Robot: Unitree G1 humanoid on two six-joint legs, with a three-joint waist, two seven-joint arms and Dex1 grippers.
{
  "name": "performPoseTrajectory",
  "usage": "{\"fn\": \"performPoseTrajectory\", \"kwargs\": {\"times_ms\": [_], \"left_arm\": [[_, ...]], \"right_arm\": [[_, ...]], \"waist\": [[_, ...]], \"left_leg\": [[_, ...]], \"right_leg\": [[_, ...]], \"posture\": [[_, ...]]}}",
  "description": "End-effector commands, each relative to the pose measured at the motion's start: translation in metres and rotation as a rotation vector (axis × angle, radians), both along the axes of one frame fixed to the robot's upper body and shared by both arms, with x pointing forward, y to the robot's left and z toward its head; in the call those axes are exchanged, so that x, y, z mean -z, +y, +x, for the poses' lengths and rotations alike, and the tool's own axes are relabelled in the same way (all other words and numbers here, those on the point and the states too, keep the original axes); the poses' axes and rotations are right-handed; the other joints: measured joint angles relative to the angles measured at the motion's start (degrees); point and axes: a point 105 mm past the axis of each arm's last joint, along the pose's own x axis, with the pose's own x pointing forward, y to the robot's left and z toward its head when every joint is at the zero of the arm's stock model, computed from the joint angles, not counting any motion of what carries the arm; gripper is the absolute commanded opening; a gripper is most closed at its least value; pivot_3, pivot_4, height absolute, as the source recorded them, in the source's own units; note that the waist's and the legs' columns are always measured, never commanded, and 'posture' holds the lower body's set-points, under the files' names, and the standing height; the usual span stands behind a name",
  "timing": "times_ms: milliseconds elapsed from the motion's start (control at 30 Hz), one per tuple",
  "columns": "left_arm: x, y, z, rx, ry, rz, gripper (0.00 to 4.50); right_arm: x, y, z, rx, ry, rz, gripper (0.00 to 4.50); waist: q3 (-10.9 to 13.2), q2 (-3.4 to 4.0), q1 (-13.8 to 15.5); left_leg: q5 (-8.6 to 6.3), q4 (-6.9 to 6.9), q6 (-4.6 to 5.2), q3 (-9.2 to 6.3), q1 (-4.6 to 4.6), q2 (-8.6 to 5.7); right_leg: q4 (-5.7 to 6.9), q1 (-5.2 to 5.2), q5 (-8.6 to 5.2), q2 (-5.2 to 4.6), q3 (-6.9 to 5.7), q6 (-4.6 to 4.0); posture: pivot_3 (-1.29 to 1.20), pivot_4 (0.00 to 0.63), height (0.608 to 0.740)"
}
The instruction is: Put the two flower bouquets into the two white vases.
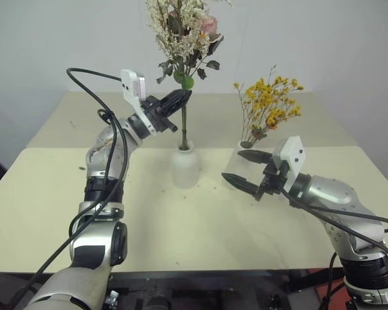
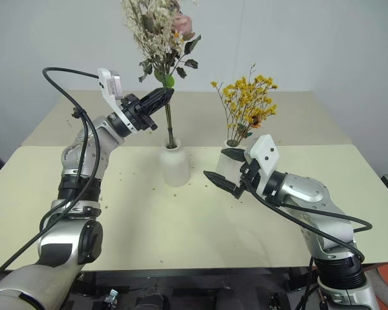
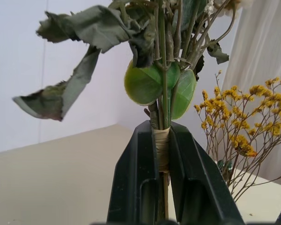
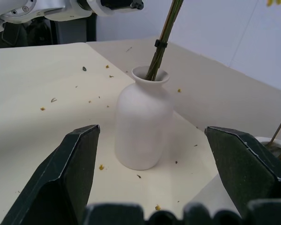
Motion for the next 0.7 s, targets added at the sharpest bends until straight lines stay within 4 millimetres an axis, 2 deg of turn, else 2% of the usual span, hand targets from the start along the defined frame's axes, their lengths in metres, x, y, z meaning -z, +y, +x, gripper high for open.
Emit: {"fn": "performPoseTrajectory", "kwargs": {"times_ms": [33,367,700], "left_arm": [[-0.001,-0.004,-0.007,0.015,-0.049,0.011,0.10],[0.024,-0.004,-0.014,0.008,0.005,0.037,0.10],[0.026,0.008,-0.030,-0.005,0.026,0.056,3.22]], "right_arm": [[-0.015,0.000,-0.005,-0.003,-0.059,0.015,4.23],[-0.013,0.000,-0.004,0.002,-0.061,0.018,4.23],[-0.013,0.001,-0.003,-0.008,-0.065,0.023,4.23]], "waist": [[0.00,0.00,-0.03],[0.00,0.00,0.01],[0.00,0.00,-0.06]], "left_leg": [[0.00,0.00,0.00,0.00,0.00,0.00],[0.00,0.00,0.00,-0.01,0.01,0.01],[0.00,0.00,0.00,-0.01,0.03,0.01]], "right_leg": [[0.00,0.00,0.00,0.00,0.00,0.00],[0.02,0.00,0.01,0.00,0.00,-0.01],[0.04,0.00,0.01,0.01,0.00,-0.01]], "posture": [[0.00,0.150,0.740],[0.00,0.150,0.740],[0.00,0.150,0.740]]}}
